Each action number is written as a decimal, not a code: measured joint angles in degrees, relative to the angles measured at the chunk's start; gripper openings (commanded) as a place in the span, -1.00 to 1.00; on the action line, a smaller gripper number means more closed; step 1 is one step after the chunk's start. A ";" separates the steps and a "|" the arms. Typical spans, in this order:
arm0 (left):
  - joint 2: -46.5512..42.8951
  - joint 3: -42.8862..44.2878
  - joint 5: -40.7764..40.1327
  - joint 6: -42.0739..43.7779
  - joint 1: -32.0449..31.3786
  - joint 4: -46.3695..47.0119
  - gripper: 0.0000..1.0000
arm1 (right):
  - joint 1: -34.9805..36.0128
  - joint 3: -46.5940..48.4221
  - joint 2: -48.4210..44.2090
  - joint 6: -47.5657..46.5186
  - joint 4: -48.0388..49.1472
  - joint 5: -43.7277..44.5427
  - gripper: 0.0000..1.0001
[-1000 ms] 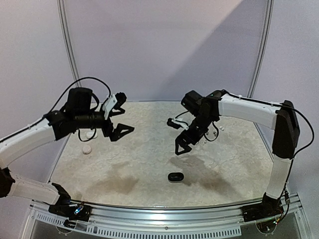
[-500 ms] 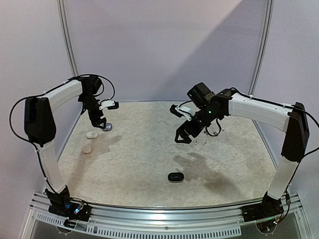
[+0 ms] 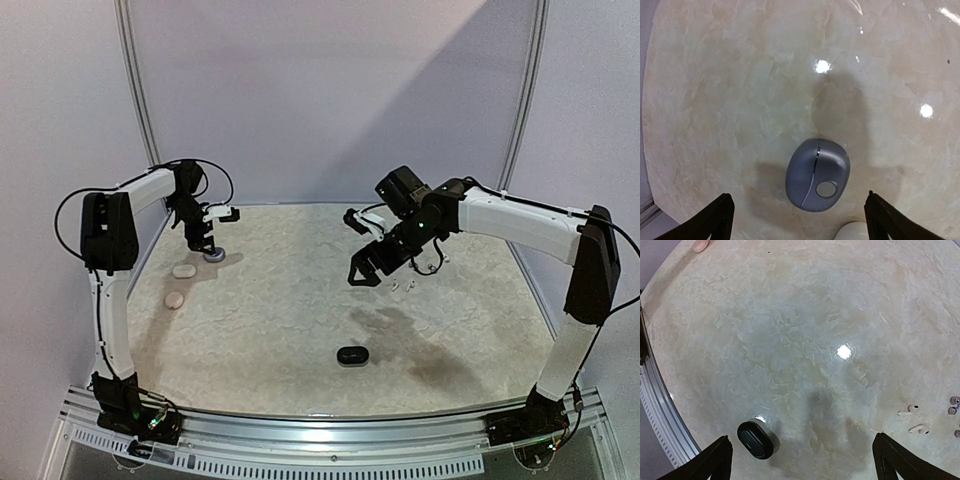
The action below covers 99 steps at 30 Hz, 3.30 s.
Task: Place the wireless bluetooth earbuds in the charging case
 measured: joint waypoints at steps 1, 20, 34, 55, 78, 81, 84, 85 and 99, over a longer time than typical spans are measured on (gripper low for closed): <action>0.96 0.50 0.20 0.39 0.00 0.04 0.70 | 0.00 0.00 0.00 0.37 0.00 -0.02 0.98; 6.27 1.01 2.05 5.79 0.09 -1.42 0.09 | 0.00 0.00 0.00 3.10 -1.09 -0.09 0.98; 3.72 -3.02 2.34 5.77 -0.04 -1.11 -0.76 | 0.00 0.00 -0.13 5.77 -0.15 2.40 0.98; -43.52 -21.42 3.85 -0.48 -27.21 -6.43 -1.00 | -0.83 -0.13 -5.25 24.33 22.60 -2.69 0.47; -53.18 -36.89 -4.81 -7.23 -40.37 17.53 -1.00 | 9.81 0.48 5.18 31.28 44.81 -20.41 -0.33; -53.20 -37.40 -4.94 -7.23 -40.48 17.90 -1.00 | 9.92 0.68 5.38 31.34 45.11 -20.52 -0.32; -53.31 -37.73 -5.05 -7.21 -40.54 18.18 -1.00 | 9.94 0.68 5.40 31.34 45.05 -20.41 -0.58; -53.31 -37.79 -5.16 -7.17 -40.54 18.34 -1.00 | 9.94 0.68 5.40 31.19 45.03 -20.39 -0.74; -60.28 -44.33 6.23 -22.29 -36.76 20.72 0.94 | 9.70 -3.37 1.86 20.85 41.64 -19.28 -1.00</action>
